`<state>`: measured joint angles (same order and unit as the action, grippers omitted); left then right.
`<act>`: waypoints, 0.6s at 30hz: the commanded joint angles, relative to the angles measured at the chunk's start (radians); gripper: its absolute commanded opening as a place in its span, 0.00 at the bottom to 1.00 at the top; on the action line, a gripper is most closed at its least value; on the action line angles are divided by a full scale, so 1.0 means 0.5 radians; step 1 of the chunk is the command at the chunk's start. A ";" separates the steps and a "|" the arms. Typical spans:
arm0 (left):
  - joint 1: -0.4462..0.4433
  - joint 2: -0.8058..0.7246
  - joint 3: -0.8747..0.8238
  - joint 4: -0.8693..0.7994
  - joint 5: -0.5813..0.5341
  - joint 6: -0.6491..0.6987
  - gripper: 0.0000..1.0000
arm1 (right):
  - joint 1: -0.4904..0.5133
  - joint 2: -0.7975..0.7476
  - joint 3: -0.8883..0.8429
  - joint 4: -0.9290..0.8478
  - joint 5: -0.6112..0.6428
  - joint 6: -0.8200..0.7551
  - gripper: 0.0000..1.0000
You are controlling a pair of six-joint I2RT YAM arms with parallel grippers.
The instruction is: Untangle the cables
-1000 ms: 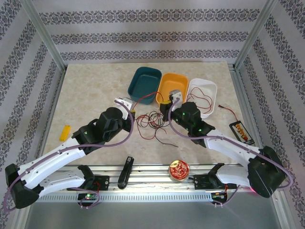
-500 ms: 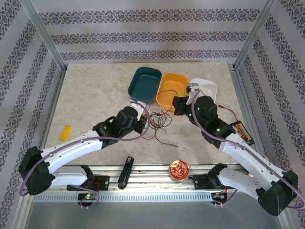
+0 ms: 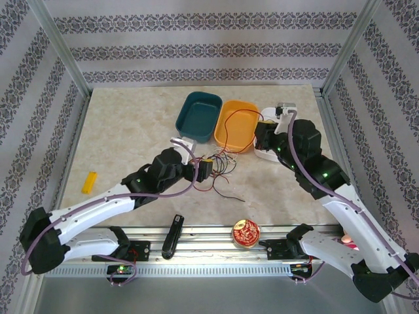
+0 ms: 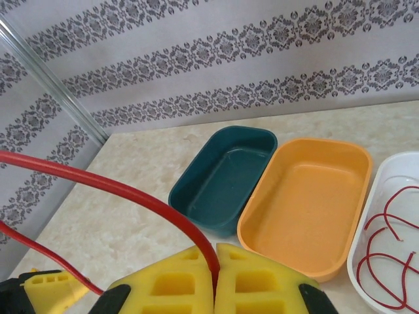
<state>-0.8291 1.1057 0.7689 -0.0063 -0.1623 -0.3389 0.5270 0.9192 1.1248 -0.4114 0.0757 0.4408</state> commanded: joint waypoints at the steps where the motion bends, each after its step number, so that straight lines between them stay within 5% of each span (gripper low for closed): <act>1: 0.023 -0.138 -0.094 0.108 -0.243 -0.069 1.00 | -0.011 -0.060 0.132 -0.181 0.008 -0.020 0.00; 9: 0.029 -0.253 -0.202 0.115 -0.487 -0.120 0.99 | -0.011 -0.114 0.238 -0.265 -0.117 0.040 0.00; 18: 0.029 -0.256 -0.230 0.136 -0.547 -0.137 0.99 | -0.035 -0.031 0.353 -0.501 0.226 -0.095 0.01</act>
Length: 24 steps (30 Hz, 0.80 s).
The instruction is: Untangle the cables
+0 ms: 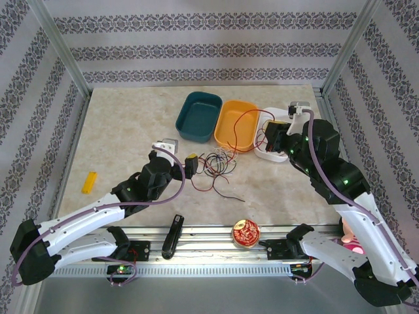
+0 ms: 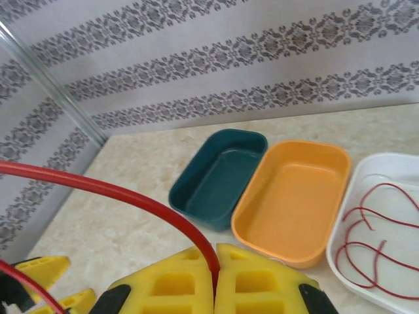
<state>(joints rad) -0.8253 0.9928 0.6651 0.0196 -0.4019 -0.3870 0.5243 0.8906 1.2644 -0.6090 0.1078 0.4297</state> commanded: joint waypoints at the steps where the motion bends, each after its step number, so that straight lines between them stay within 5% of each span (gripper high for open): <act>1: 0.022 -0.036 -0.031 0.082 -0.075 -0.042 0.99 | -0.039 0.050 0.087 -0.132 0.223 -0.092 0.01; 7: 0.022 -0.093 -0.067 0.043 -0.083 -0.051 0.99 | -0.231 0.182 0.127 -0.176 0.385 -0.210 0.01; 24: 0.022 -0.226 -0.134 -0.030 -0.163 -0.091 0.99 | -0.940 0.439 -0.111 0.080 0.038 -0.214 0.00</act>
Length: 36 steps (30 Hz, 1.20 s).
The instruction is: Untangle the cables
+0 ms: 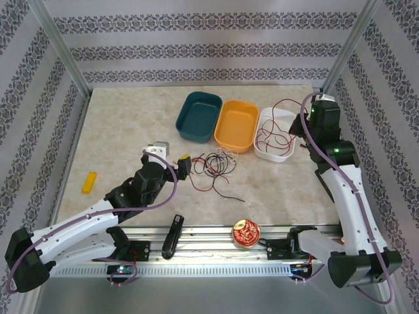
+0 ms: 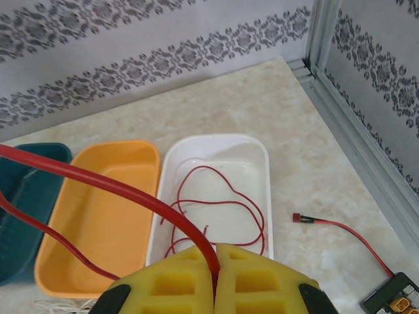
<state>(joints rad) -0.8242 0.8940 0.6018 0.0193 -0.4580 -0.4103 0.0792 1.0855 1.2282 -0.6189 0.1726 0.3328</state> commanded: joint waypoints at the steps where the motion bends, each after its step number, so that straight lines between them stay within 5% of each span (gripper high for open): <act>1: 0.019 -0.030 -0.007 -0.032 -0.048 -0.047 0.99 | -0.075 0.079 -0.042 0.104 -0.107 -0.024 0.00; 19: 0.022 -0.040 -0.022 -0.048 -0.051 -0.057 0.99 | -0.315 0.779 0.325 -0.295 -0.443 -0.190 0.00; 36: 0.025 -0.091 -0.036 -0.085 -0.055 -0.075 0.99 | -0.322 1.567 0.716 -0.385 -0.195 -0.217 0.02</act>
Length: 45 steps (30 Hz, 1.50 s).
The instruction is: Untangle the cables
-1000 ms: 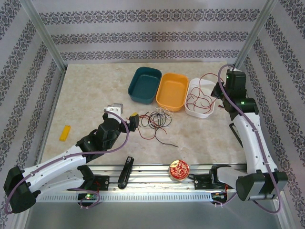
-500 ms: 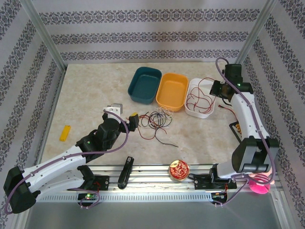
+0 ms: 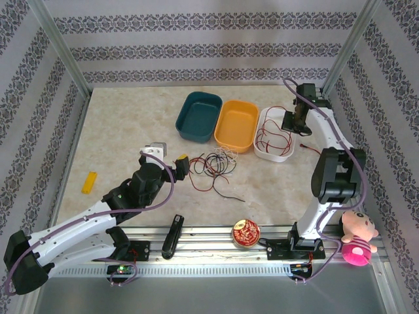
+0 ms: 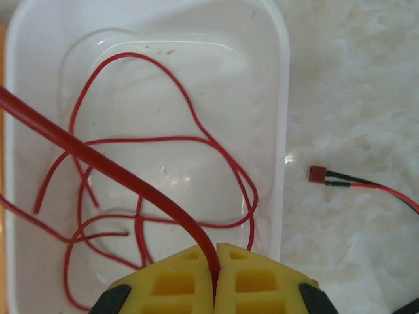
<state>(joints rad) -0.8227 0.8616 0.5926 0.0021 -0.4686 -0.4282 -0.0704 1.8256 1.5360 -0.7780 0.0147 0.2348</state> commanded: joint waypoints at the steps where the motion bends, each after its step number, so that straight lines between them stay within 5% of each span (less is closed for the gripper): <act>1: 0.022 -0.026 -0.018 -0.053 -0.033 -0.042 0.99 | -0.022 0.134 0.134 -0.093 0.146 -0.019 0.02; 22: 0.028 -0.019 0.008 -0.071 -0.032 -0.033 0.99 | -0.016 0.225 0.214 -0.150 0.139 -0.001 0.35; 45: 0.031 -0.007 -0.011 -0.086 -0.026 -0.045 0.99 | 0.080 -0.065 -0.234 0.023 0.105 0.069 0.36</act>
<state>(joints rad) -0.8227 0.8612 0.5835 -0.0151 -0.4690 -0.4286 -0.0578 1.8278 1.4429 -0.7815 0.0662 0.2436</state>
